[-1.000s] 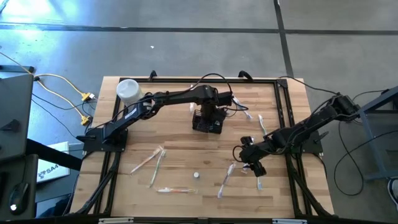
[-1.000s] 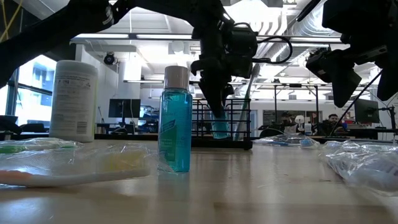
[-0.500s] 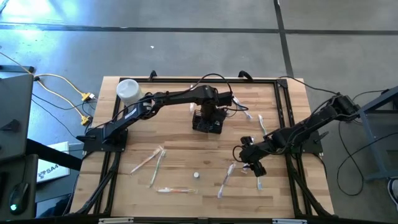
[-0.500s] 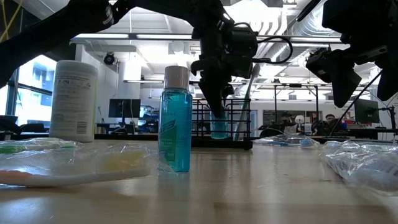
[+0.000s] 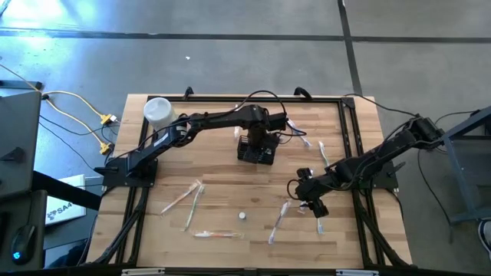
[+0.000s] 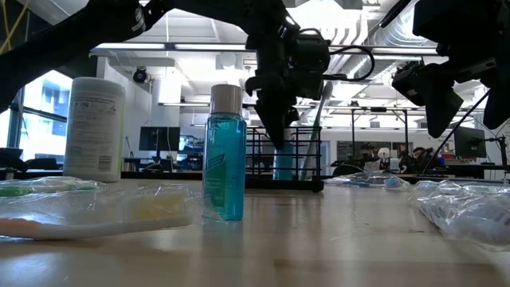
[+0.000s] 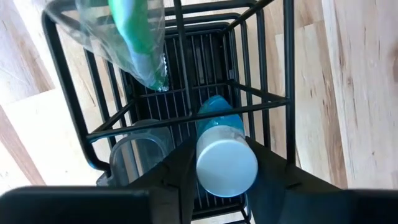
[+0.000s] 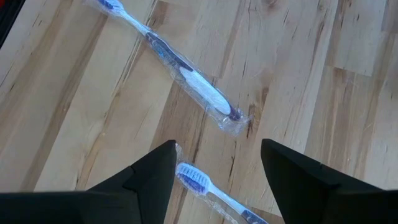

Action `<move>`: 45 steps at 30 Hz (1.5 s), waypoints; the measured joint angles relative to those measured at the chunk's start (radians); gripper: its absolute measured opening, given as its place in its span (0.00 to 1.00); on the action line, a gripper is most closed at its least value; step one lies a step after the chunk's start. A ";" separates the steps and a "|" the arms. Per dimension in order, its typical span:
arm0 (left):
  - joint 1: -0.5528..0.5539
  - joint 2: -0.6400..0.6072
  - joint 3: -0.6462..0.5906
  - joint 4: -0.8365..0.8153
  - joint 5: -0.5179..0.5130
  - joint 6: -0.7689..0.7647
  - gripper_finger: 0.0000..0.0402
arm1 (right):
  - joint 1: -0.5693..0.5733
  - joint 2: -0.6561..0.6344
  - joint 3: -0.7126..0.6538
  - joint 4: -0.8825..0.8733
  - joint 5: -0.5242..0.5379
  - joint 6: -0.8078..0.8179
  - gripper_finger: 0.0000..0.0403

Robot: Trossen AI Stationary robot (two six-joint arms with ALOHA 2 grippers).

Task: Pick & Place toothbrushing station
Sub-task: Put the top mouthwash into the mesh organizer

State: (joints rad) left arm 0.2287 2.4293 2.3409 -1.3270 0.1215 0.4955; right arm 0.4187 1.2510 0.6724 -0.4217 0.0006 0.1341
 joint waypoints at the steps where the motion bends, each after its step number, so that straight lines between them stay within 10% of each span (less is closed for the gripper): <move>1: 0.000 0.000 0.000 0.000 0.000 0.000 0.26 | 0.000 0.000 0.000 0.000 0.000 0.000 0.57; 45: -0.011 -0.016 0.013 -0.028 0.034 -0.056 0.29 | 0.000 0.000 0.000 -0.008 0.000 0.019 0.57</move>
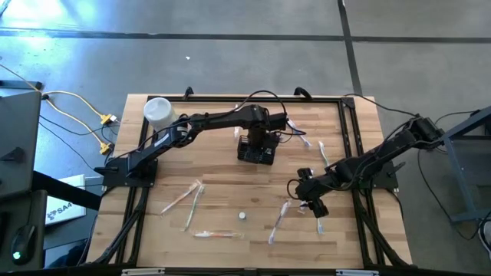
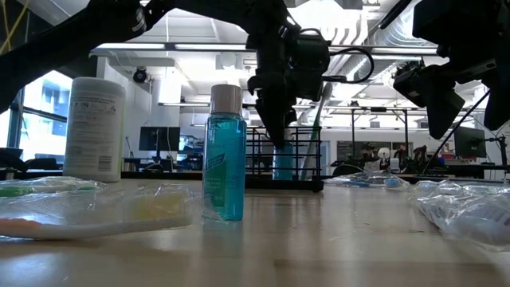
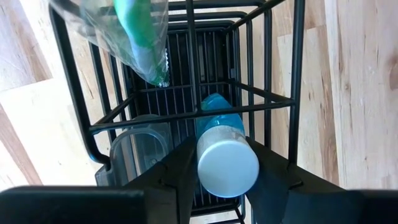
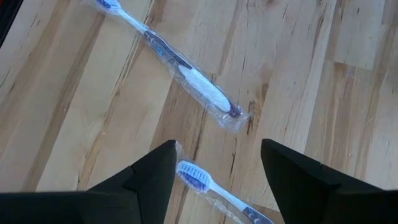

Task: Pick & Place toothbrushing station
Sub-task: Put the top mouthwash into the mesh organizer

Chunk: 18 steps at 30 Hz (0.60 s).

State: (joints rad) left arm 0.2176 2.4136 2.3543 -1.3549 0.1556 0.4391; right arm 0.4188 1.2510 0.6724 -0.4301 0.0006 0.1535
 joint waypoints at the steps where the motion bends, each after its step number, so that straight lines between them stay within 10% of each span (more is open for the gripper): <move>1: -0.001 0.000 0.000 0.000 0.000 0.000 0.29 | 0.000 0.000 0.000 0.000 0.000 0.000 0.57; 18: -0.004 -0.010 0.000 -0.004 -0.045 -0.027 0.29 | 0.000 0.000 0.000 0.000 0.000 0.000 0.57</move>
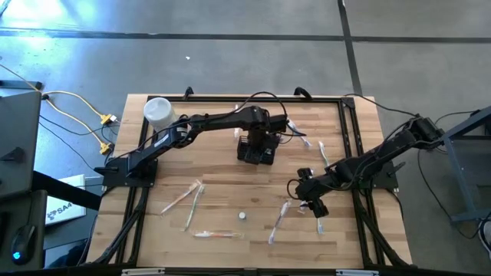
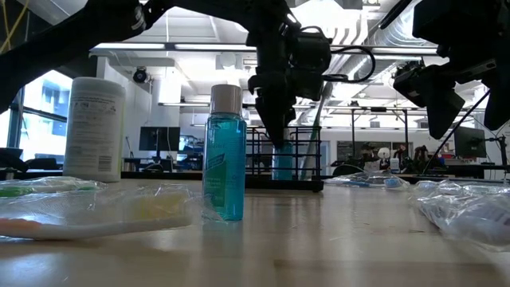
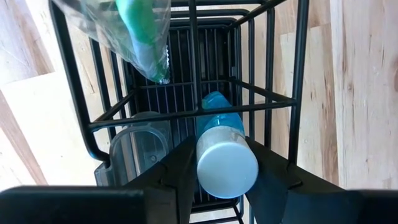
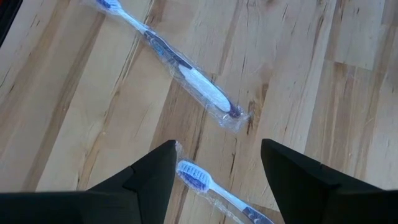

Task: Pick & Place toothbrushing station
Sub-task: Put the top mouthwash into the mesh organizer

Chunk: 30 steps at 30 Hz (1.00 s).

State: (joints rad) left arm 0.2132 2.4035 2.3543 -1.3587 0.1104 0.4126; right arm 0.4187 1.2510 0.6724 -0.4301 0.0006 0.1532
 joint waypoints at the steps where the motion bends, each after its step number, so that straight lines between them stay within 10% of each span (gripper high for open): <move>1: -0.001 0.000 0.000 0.001 0.000 0.000 0.29 | 0.000 0.000 0.000 0.000 0.000 0.000 0.57; 30: -0.005 -0.013 0.000 0.002 -0.024 0.005 0.29 | 0.000 0.000 0.000 -0.008 0.000 0.000 0.57</move>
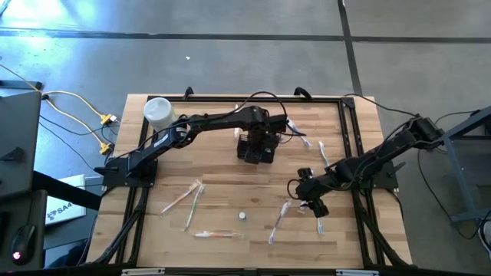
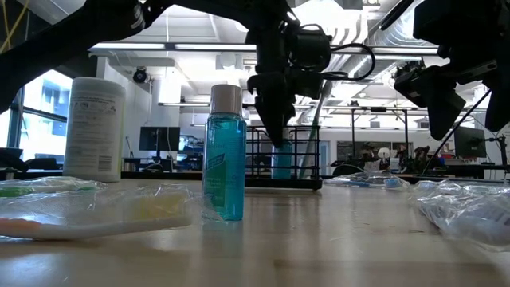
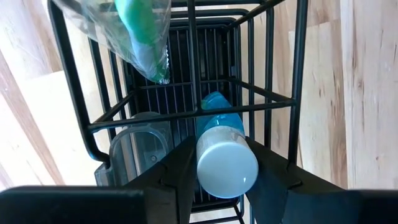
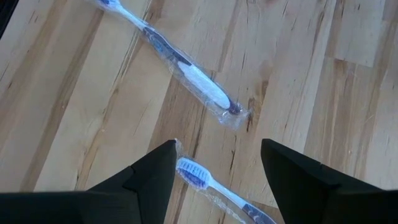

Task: Pick & Place toothbrushing station
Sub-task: Put the top mouthwash into the mesh organizer

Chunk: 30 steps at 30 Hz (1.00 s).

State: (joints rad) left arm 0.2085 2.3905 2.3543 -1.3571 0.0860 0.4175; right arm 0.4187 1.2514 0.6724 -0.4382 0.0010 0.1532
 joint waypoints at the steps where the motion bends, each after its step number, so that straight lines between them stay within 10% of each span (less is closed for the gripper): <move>1: 0.000 0.000 0.000 0.001 0.000 0.000 0.29 | 0.000 0.000 0.000 0.000 0.000 0.000 0.57; 30: 0.001 -0.002 -0.001 -0.005 0.017 0.011 0.27 | 0.000 0.000 0.000 0.001 0.000 0.000 0.57</move>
State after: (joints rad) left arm 0.2092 2.3886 2.3531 -1.3624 0.1028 0.4287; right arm 0.4187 1.2510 0.6723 -0.4374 0.0010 0.1528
